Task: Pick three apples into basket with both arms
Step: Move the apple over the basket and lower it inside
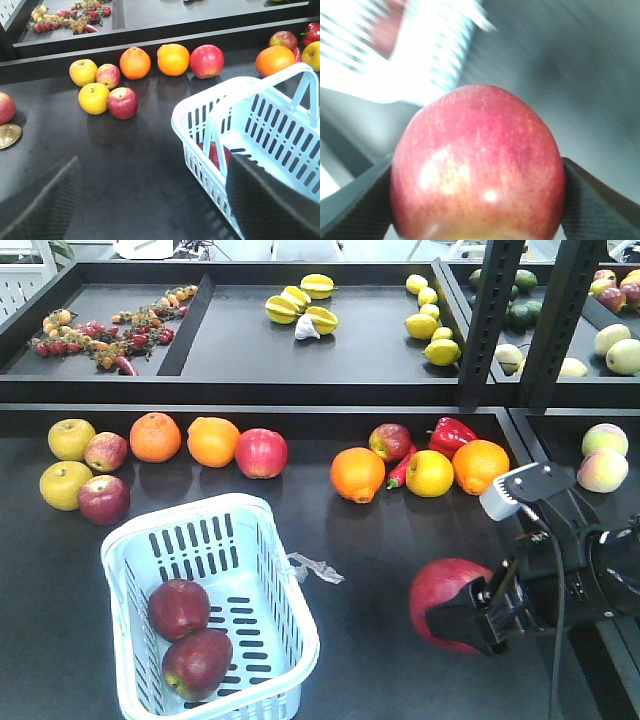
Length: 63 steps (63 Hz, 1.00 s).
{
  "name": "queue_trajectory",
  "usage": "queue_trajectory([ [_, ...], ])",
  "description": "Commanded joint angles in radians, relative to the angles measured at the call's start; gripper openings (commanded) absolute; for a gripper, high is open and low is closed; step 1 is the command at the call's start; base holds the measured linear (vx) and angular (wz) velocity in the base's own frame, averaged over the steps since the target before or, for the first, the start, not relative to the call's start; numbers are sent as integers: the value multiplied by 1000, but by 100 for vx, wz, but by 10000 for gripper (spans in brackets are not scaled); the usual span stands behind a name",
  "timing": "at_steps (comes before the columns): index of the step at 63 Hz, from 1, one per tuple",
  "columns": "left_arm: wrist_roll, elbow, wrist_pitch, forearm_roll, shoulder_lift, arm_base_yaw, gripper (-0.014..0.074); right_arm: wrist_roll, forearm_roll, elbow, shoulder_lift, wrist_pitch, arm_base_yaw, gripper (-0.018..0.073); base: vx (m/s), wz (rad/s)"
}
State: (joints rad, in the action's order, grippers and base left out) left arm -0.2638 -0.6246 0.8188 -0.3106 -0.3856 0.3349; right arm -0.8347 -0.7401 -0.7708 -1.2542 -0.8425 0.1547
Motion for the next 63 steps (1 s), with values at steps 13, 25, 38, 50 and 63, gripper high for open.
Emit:
queue_trajectory([
  [13, -10, -23, -62, -13, -6, 2, 569, -133, -106, -25, 25, 263, 245, 395, 0, 0],
  [25, -10, -23, -62, -13, -6, 2, 569, -136, -106, -53, -22, 488, 431, 395, 0, 0],
  [38, -10, -23, -62, -13, -6, 2, 569, -136, -106, -165, -169, 529, 544, 395, 0, 0],
  [50, -10, -23, -62, -13, -6, 2, 569, -133, -122, -242, -315, 537, 589, 415, 0, 0],
  [63, -10, -23, -62, -13, -6, 2, 569, -131, -137, -270, -392, 538, 592, 547, 0, 0],
])
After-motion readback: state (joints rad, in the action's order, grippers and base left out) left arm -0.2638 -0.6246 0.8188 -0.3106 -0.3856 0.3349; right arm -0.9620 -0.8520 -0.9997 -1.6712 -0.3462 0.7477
